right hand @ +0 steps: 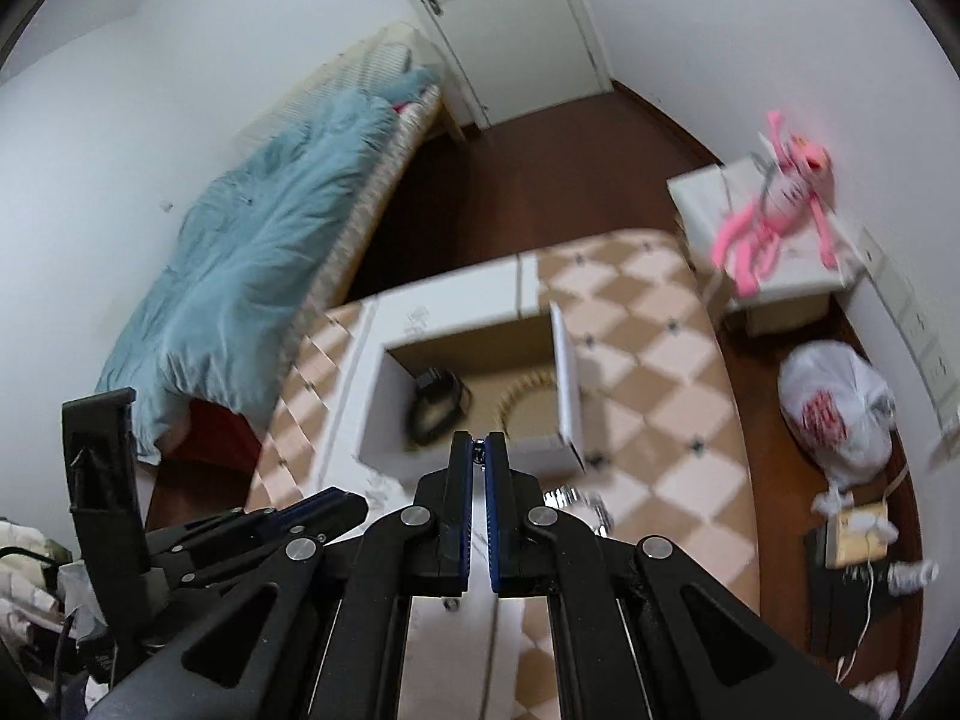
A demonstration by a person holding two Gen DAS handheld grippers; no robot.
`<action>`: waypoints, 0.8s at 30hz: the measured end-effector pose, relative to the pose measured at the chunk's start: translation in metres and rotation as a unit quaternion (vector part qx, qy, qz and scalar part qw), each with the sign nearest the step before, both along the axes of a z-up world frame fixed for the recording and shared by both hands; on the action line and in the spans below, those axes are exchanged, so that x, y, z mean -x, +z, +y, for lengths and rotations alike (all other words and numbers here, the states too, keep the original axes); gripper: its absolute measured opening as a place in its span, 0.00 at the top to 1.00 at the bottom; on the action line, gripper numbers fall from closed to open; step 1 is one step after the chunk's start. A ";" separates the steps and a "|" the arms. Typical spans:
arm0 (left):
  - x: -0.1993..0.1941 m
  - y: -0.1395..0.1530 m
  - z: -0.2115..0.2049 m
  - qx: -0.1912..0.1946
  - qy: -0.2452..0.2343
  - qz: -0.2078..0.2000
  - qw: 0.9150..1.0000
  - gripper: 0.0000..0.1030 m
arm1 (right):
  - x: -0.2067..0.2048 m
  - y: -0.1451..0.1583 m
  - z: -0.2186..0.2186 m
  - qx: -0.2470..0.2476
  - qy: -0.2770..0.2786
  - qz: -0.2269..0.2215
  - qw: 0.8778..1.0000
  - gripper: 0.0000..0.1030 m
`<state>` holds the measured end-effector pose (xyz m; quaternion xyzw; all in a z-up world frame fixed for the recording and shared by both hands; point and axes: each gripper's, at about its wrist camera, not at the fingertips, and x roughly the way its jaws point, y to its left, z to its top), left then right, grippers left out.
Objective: Organize jewelry
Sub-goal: 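Lower the ring and chain bracelet into the white box and open both grippers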
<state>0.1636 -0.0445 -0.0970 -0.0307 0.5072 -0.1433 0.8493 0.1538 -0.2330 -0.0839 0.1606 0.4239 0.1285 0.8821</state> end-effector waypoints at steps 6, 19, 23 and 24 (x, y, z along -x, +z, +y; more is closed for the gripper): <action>-0.049 0.008 0.008 0.004 0.002 0.010 1.000 0.90 | -0.054 0.011 0.015 0.015 0.021 0.004 1.000 0.96; -0.135 -0.043 0.008 -0.004 -0.002 0.089 0.996 0.90 | -0.148 -0.048 0.037 0.048 0.045 0.089 0.994 0.96; -0.147 -0.052 0.008 0.008 0.003 0.119 0.993 0.88 | -0.165 -0.065 0.040 0.061 0.058 0.118 0.989 0.96; -0.150 -0.054 0.008 0.017 0.003 0.130 0.991 0.88 | -0.169 -0.071 0.039 0.064 0.059 0.133 0.987 0.96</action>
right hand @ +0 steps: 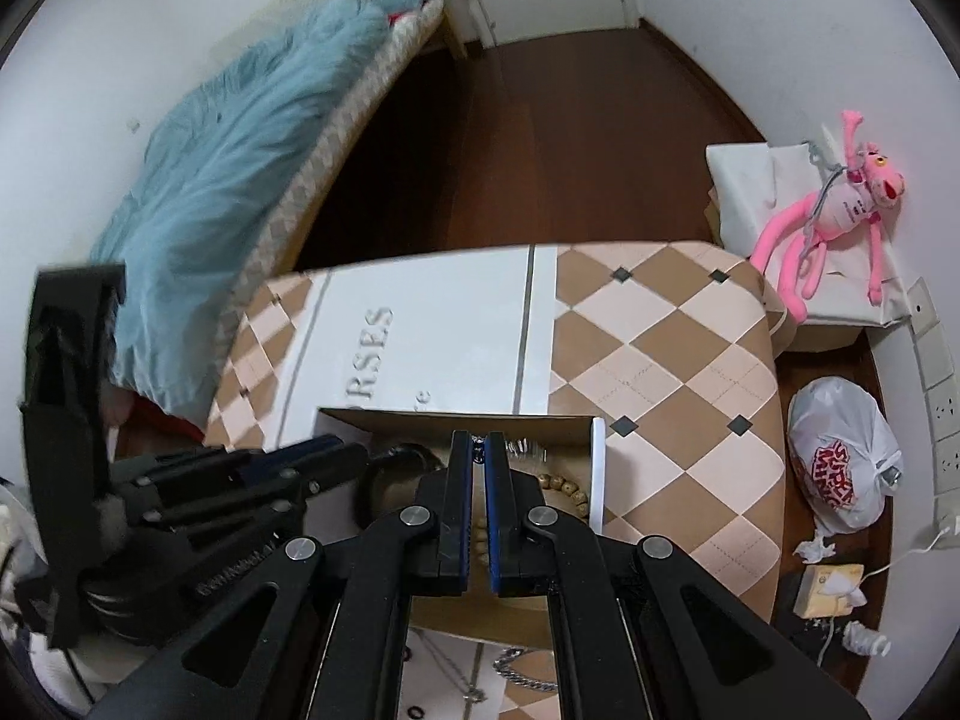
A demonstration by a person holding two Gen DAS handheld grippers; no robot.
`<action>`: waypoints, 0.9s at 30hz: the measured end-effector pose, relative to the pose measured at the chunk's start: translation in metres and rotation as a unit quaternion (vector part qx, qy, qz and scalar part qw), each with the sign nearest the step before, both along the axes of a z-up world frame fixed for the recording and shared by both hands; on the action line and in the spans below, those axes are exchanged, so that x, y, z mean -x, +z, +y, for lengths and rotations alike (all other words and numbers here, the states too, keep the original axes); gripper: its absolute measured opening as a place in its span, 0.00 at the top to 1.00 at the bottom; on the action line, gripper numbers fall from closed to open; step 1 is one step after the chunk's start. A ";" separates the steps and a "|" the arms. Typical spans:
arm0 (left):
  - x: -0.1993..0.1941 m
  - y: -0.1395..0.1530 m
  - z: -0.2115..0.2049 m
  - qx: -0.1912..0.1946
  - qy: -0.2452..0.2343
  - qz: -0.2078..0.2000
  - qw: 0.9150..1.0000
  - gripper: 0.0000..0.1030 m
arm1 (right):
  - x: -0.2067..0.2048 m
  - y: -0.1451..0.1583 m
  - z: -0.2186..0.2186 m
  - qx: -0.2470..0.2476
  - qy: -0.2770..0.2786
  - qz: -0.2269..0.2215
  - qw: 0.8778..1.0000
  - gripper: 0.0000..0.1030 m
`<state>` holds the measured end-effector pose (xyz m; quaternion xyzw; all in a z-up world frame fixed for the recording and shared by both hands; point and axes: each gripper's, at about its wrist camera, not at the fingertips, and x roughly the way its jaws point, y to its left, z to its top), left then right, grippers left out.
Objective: Organize jewelry
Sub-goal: 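Lower the ring and chain bracelet into the white box and open both grippers, then withdraw both tools from the box toward the remaining jewelry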
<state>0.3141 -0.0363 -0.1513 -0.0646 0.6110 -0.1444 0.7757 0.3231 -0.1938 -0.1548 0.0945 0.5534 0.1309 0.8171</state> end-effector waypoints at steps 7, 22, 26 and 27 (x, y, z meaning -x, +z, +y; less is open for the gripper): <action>-0.005 0.014 0.015 -0.040 0.026 -0.025 0.999 0.26 | -0.003 -0.006 -0.008 0.011 -0.007 0.022 1.000 0.85; 0.046 0.008 0.037 -0.144 0.056 -0.086 0.984 0.05 | 0.046 -0.017 -0.001 0.160 -0.033 0.010 0.987 0.07; 0.061 -0.001 0.037 -0.140 0.063 -0.078 0.985 0.04 | 0.059 -0.024 -0.002 0.169 -0.041 0.011 0.985 0.06; 0.064 -0.002 0.036 -0.141 0.065 -0.078 0.985 0.04 | 0.062 -0.025 -0.003 0.171 -0.043 0.010 0.984 0.06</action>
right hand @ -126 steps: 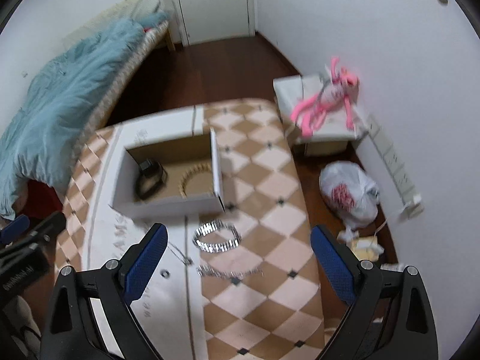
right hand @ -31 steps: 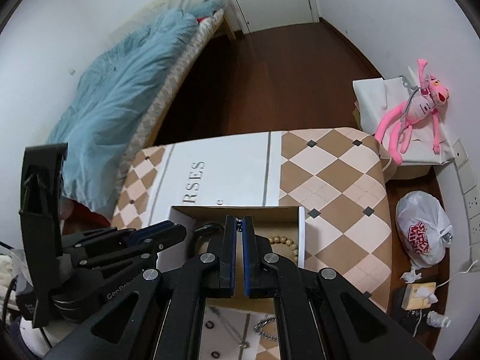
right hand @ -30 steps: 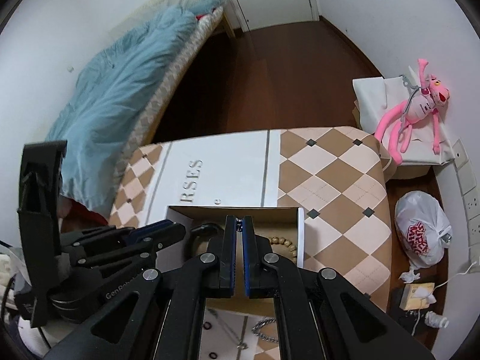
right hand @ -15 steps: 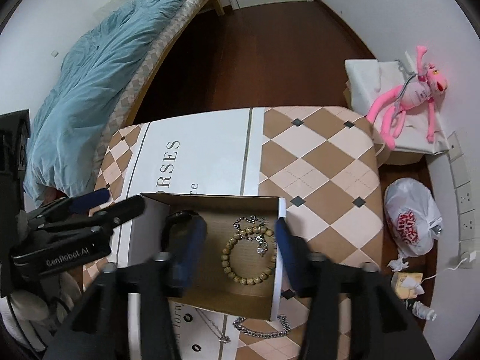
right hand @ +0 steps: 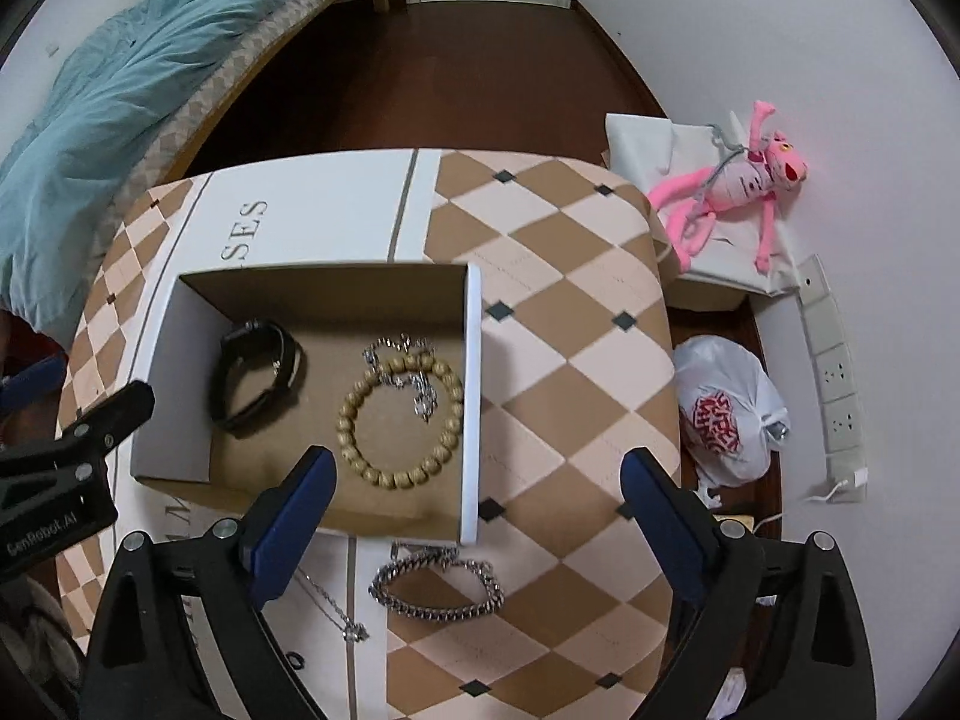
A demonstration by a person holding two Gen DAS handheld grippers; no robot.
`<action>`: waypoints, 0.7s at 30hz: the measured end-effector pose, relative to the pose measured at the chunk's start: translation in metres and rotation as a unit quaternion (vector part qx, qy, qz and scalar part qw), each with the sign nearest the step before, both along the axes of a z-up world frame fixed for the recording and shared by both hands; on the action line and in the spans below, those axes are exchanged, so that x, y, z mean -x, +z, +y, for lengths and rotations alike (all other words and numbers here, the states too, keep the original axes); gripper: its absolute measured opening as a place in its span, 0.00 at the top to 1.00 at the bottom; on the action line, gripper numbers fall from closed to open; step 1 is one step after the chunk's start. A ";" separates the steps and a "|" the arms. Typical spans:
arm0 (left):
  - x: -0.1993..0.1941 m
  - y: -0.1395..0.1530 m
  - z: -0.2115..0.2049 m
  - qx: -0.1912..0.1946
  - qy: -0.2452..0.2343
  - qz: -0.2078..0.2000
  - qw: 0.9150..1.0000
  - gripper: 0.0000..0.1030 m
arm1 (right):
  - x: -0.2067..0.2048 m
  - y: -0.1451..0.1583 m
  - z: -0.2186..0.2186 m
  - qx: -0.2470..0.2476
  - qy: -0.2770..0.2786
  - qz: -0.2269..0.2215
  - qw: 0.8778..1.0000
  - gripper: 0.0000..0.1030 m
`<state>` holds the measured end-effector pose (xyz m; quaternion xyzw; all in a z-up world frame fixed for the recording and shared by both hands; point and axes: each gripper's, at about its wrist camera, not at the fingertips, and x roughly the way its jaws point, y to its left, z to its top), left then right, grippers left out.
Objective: Organize jewelry
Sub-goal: 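Withdraw both tools from the box toward the remaining jewelry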
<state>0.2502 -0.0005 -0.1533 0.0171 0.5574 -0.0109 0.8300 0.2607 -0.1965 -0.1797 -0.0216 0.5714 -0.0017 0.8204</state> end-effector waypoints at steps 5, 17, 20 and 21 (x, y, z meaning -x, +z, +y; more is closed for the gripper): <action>0.012 0.002 -0.004 0.006 0.006 -0.006 1.000 0.04 | 0.010 -0.001 0.000 0.001 -0.008 -0.006 1.000 0.06; 0.040 0.034 -0.008 0.007 0.012 -0.048 0.999 0.04 | 0.047 0.037 -0.005 0.002 -0.023 -0.062 0.998 0.06; 0.051 0.046 -0.010 0.008 0.013 -0.062 0.998 0.04 | 0.060 0.050 -0.008 0.002 -0.027 -0.080 0.996 0.06; 0.054 0.050 -0.010 0.006 0.016 -0.067 0.998 0.04 | 0.062 0.054 -0.008 0.002 -0.028 -0.085 0.996 0.06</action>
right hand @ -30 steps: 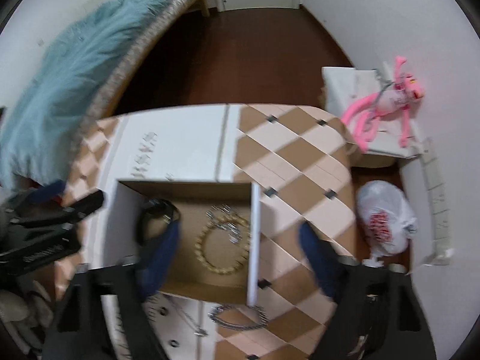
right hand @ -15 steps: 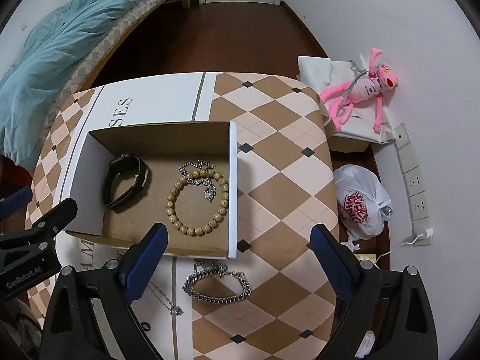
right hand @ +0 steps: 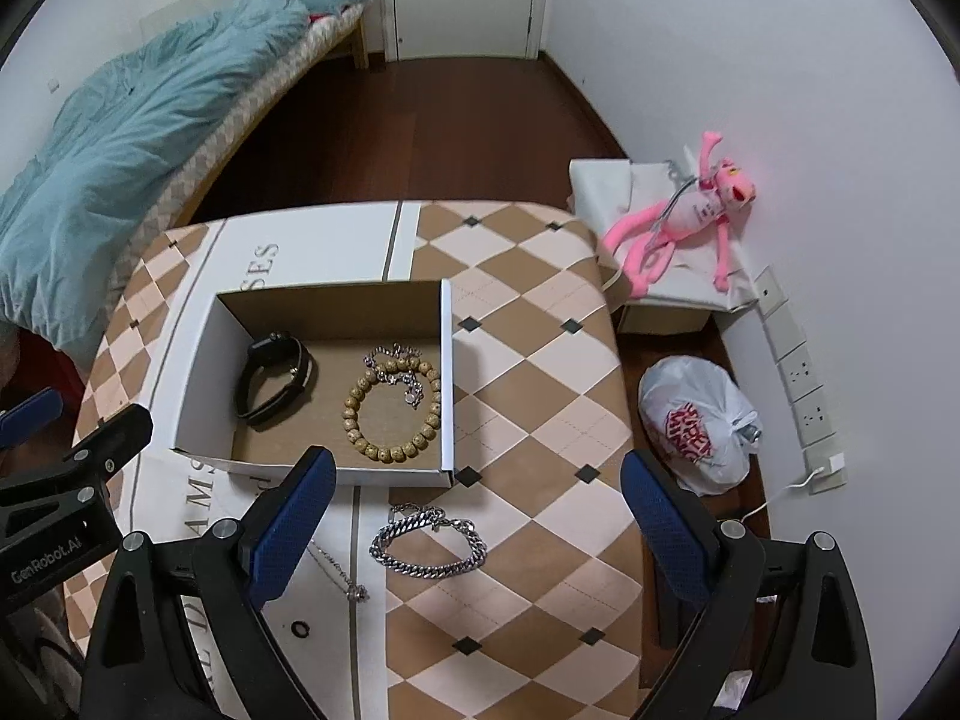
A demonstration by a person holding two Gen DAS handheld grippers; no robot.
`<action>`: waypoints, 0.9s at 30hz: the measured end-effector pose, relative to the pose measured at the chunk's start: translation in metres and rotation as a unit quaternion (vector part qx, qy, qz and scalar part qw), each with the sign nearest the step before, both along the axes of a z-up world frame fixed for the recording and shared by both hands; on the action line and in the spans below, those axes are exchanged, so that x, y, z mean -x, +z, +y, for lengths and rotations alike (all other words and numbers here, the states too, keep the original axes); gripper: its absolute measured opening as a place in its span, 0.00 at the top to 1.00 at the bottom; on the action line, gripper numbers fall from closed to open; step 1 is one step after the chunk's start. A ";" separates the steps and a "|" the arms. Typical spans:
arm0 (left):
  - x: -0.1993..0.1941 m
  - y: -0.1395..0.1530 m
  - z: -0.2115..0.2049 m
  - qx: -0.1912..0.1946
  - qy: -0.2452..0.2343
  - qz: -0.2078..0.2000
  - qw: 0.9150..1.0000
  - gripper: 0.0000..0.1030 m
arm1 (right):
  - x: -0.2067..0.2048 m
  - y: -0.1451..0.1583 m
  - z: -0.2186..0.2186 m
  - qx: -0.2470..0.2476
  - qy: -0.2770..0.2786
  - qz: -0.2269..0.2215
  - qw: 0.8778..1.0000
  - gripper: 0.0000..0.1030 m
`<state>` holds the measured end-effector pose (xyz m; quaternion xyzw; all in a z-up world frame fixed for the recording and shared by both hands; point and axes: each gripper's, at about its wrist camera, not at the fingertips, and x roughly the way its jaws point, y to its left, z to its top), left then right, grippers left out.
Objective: Organize jewelry
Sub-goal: 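Withdraw both tools from the box toward the remaining jewelry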
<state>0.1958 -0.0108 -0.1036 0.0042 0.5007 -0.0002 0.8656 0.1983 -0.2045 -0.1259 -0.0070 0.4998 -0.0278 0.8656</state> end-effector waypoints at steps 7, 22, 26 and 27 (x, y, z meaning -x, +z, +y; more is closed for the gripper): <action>0.026 0.028 -0.003 -0.013 0.007 -0.034 0.999 0.04 | 0.028 0.032 -0.005 0.003 -0.006 -0.042 0.999 0.06; 0.059 0.052 0.000 -0.006 0.017 -0.046 0.999 0.04 | 0.070 0.062 -0.012 -0.026 -0.012 -0.075 0.997 0.06; 0.062 0.032 0.005 -0.030 0.032 -0.042 0.998 0.04 | 0.070 0.034 -0.017 -0.029 -0.018 -0.043 0.998 0.06; 0.062 0.021 0.007 -0.038 0.037 -0.038 0.998 0.04 | 0.068 0.022 -0.019 -0.030 -0.020 -0.031 0.999 0.06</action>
